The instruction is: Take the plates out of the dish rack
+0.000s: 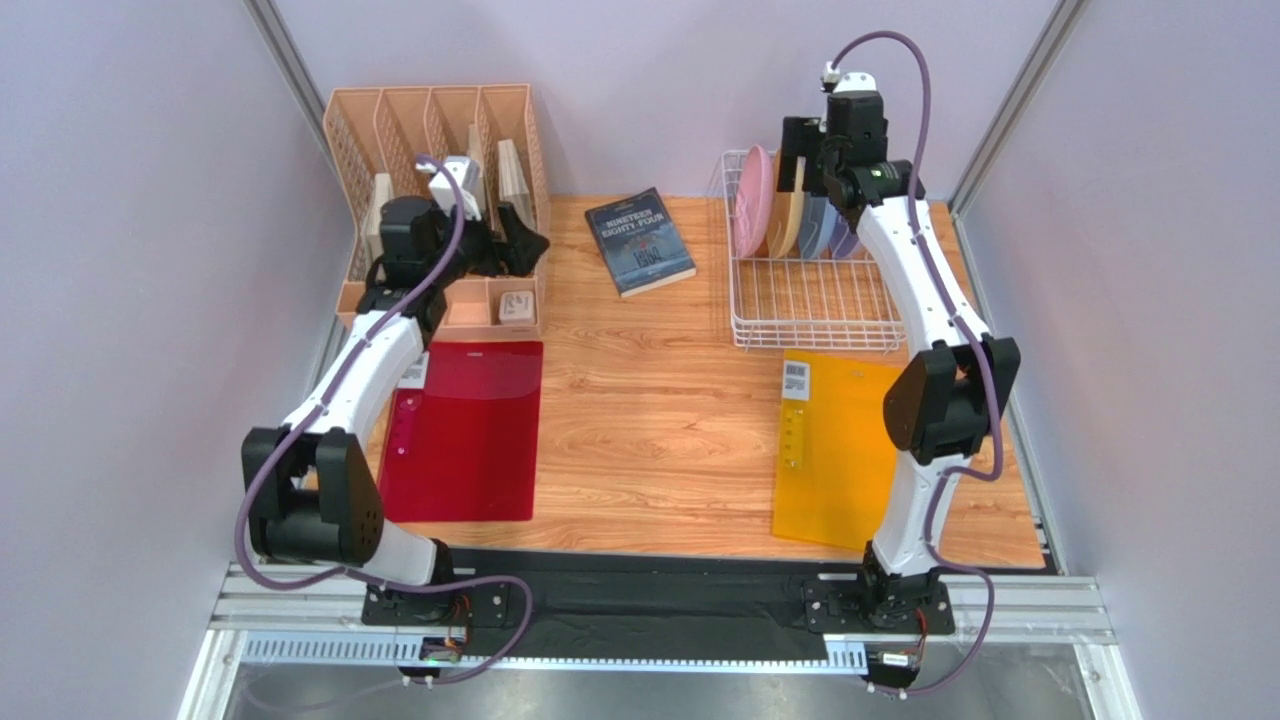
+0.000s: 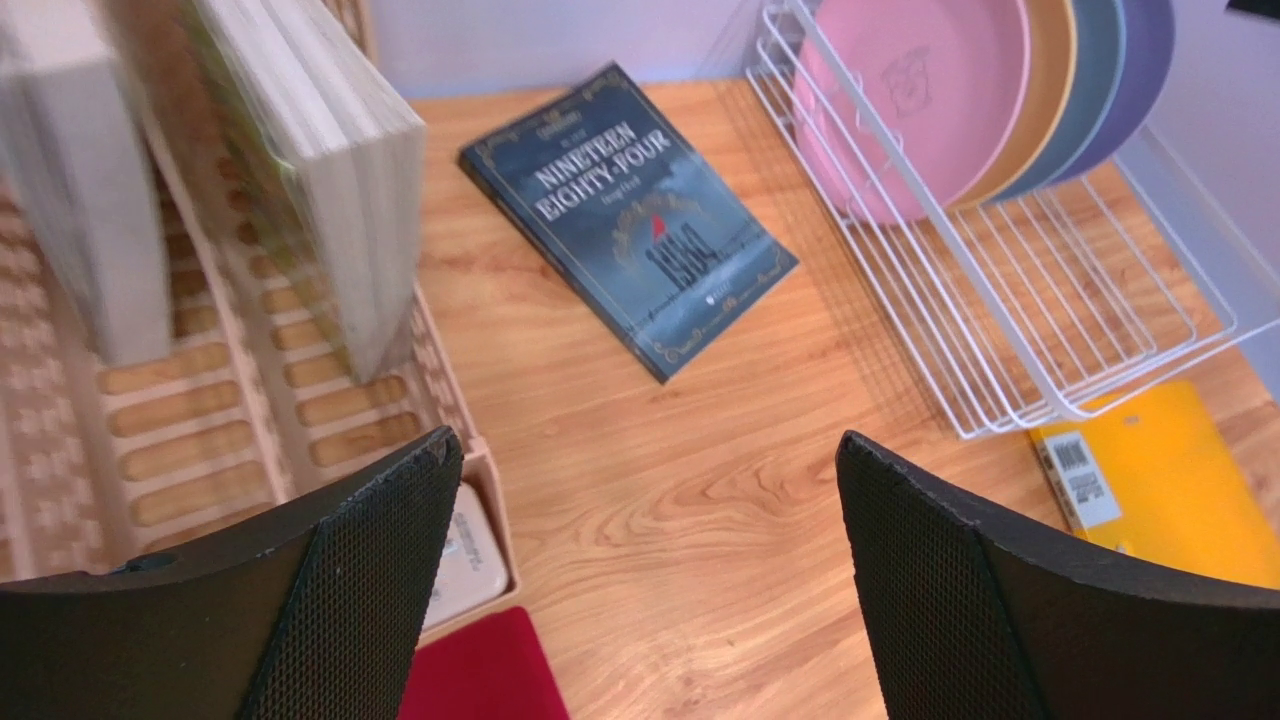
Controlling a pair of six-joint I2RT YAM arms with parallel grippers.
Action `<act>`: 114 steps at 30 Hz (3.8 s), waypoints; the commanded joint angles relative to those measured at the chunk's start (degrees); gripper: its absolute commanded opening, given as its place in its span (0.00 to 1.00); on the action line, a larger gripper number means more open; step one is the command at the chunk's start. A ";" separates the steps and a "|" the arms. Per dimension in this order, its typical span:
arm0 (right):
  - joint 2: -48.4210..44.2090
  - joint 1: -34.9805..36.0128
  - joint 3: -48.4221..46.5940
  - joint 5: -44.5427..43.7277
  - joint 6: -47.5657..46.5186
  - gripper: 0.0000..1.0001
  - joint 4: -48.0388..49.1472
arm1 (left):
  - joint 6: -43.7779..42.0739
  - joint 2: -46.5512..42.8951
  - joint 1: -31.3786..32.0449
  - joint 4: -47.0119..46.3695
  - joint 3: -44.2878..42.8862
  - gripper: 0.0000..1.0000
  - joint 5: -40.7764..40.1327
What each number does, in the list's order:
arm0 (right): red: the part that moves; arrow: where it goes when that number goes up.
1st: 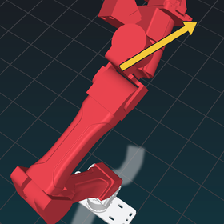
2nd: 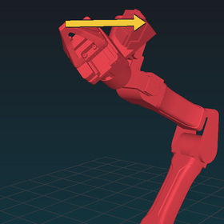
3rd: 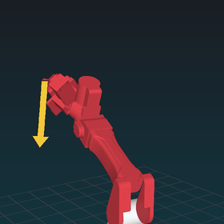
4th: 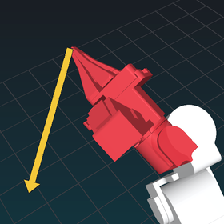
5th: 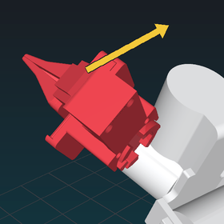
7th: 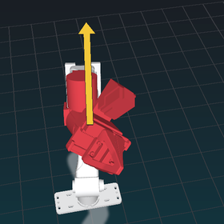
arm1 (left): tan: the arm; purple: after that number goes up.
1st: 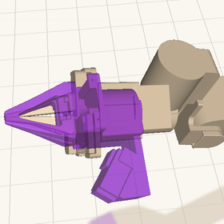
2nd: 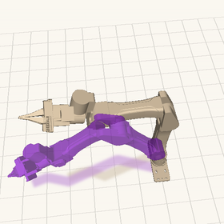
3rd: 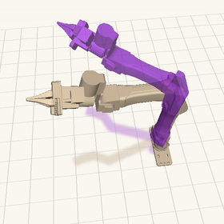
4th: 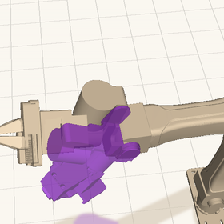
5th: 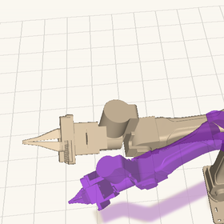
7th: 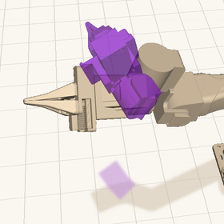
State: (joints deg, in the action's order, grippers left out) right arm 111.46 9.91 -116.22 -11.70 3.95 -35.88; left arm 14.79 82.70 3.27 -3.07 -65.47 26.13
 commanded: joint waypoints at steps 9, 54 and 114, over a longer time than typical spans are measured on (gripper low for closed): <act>9.83 4.85 -12.80 -1.74 -3.77 0.84 -2.44 | -3.10 5.90 9.56 -6.24 -3.87 1.00 -14.09; 14.94 17.51 -10.43 -45.42 -19.85 0.00 25.68 | -0.39 8.00 9.04 -5.02 -3.26 1.00 -19.19; -22.78 9.52 27.81 3.20 14.25 0.79 6.44 | 13.78 9.42 11.32 -18.75 11.68 0.00 7.80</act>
State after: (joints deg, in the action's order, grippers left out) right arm 90.30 21.43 -84.12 4.40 21.43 -27.66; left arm 34.61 96.53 14.04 -29.78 -55.40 35.70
